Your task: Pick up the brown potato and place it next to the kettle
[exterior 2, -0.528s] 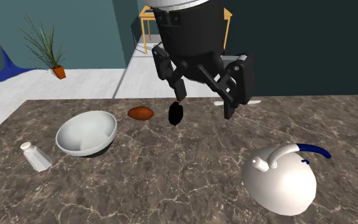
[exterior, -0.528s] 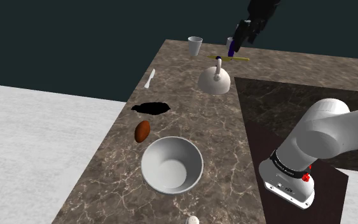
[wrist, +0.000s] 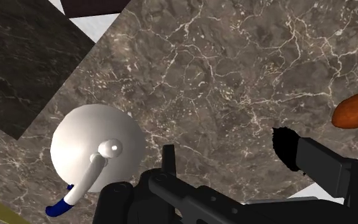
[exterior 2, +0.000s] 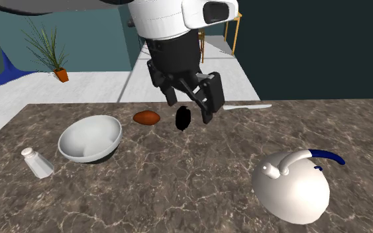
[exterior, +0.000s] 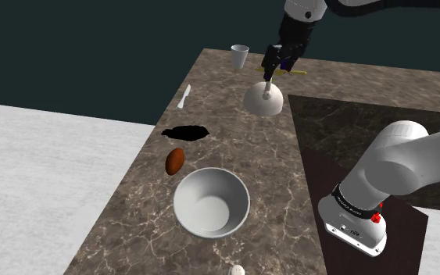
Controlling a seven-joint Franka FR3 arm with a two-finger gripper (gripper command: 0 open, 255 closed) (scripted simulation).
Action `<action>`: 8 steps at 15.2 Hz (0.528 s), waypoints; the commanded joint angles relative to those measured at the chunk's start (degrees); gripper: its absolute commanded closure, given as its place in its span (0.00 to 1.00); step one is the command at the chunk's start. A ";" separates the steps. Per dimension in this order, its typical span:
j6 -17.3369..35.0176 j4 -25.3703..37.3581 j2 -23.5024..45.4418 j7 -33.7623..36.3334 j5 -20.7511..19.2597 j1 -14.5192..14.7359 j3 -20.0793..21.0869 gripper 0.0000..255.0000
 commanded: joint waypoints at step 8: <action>10.78 -1.71 10.95 13.38 5.46 0.88 8.85 0.00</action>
